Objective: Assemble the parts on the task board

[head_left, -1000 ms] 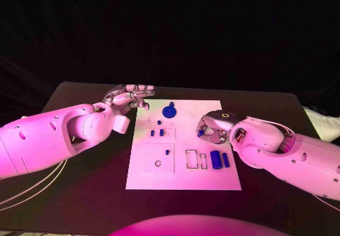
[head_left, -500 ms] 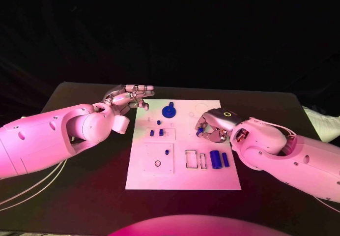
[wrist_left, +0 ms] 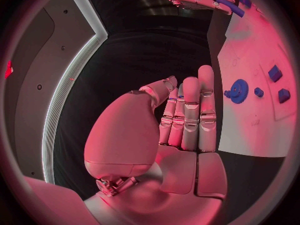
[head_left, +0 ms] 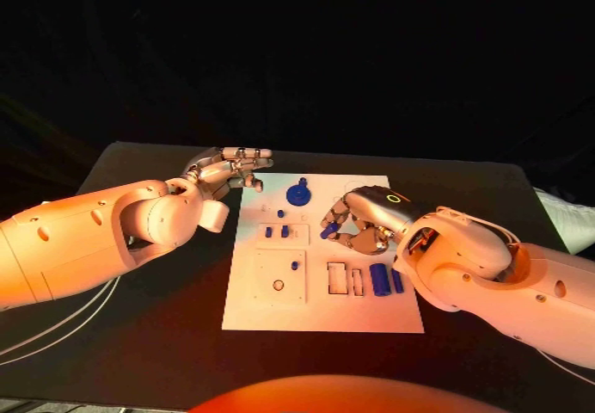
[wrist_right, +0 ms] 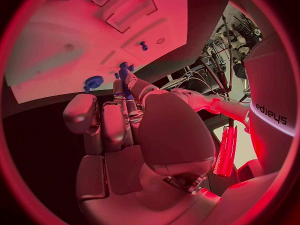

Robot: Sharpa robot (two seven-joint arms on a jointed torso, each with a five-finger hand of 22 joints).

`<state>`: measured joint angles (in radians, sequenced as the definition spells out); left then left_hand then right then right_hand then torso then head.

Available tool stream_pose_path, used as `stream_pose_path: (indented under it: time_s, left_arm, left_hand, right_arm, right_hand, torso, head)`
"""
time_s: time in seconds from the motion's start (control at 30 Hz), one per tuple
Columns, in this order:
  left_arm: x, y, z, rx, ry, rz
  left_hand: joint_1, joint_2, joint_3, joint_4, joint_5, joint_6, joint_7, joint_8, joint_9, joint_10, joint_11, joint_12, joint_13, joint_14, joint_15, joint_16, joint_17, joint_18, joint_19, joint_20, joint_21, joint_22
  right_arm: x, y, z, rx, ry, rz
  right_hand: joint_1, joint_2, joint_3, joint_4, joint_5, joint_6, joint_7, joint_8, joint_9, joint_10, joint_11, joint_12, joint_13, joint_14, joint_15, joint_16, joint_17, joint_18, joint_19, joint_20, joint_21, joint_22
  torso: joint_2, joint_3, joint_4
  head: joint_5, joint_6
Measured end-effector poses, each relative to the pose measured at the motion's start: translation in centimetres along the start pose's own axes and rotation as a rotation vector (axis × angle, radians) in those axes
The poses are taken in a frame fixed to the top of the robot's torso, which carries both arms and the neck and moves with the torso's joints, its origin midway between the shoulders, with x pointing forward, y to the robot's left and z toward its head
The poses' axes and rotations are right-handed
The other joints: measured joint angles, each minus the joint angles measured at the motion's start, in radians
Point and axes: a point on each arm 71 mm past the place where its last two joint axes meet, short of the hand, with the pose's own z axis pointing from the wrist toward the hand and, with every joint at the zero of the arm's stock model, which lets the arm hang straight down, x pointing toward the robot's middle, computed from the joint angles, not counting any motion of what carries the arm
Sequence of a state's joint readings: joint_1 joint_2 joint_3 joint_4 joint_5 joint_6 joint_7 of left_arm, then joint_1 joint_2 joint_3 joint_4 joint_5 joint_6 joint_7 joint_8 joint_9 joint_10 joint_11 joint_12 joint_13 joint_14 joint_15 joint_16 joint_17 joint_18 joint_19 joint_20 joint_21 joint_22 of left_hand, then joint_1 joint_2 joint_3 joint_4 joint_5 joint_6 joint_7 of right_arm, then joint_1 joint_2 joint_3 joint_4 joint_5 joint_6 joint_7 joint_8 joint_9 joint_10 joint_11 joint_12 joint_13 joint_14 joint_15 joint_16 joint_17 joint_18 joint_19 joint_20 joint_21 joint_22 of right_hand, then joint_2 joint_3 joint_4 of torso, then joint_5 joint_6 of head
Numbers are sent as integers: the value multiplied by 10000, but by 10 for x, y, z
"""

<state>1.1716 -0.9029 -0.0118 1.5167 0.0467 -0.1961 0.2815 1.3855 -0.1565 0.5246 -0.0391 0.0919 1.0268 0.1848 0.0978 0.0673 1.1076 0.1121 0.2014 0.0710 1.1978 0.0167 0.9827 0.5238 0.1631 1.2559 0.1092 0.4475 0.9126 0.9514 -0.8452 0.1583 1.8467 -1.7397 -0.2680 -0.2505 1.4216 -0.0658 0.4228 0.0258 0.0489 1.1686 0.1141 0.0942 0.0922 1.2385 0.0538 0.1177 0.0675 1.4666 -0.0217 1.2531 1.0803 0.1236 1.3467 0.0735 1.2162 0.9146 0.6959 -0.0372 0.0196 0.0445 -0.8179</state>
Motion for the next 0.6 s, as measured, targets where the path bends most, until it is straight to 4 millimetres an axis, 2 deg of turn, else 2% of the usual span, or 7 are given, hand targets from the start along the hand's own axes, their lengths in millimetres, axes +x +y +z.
stream_pose_path:
  time_s: [0.3,0.43,0.6]
  left_arm:
    - [3,1,2,-24,77,-22]
    - [5,2,3,-34,131,-38]
    - [6,3,4,-43,168,-50]
  left_hand:
    - [0,0,0,0,0,0,0,0,0,0,0,0,0,0,0,0,0,1,0,0,0,0]
    - [0,0,0,0,0,0,0,0,0,0,0,0,0,0,0,0,-5,0,0,0,0,1]
    - [0,0,0,0,0,0,0,0,0,0,0,0,0,0,0,0,-8,1,0,0,0,1]
  right_arm:
    - [38,44,13,-1010,675,867]
    - [56,54,18,-1226,1036,1050]
    - [71,55,24,-1231,1362,999]
  right_hand:
    - [1,-1,78,-23,-1,-2,2,-35,1,-1,2,-85,0,0,0,0,-42,0,0,0,0,-26]
    - [1,-1,78,-23,-2,-6,7,-62,7,-1,2,-104,-1,0,0,0,-51,0,-1,0,0,-35]
    - [2,-1,79,-24,-3,-12,13,-95,59,-1,3,-109,-1,0,1,0,-51,-1,-1,0,0,-35]
  torso:
    - [-3,-12,8]
    - [-4,-17,14]
    - [-3,-23,12]
  head:
    - [148,-20]
    - [184,-32]
    - [219,-42]
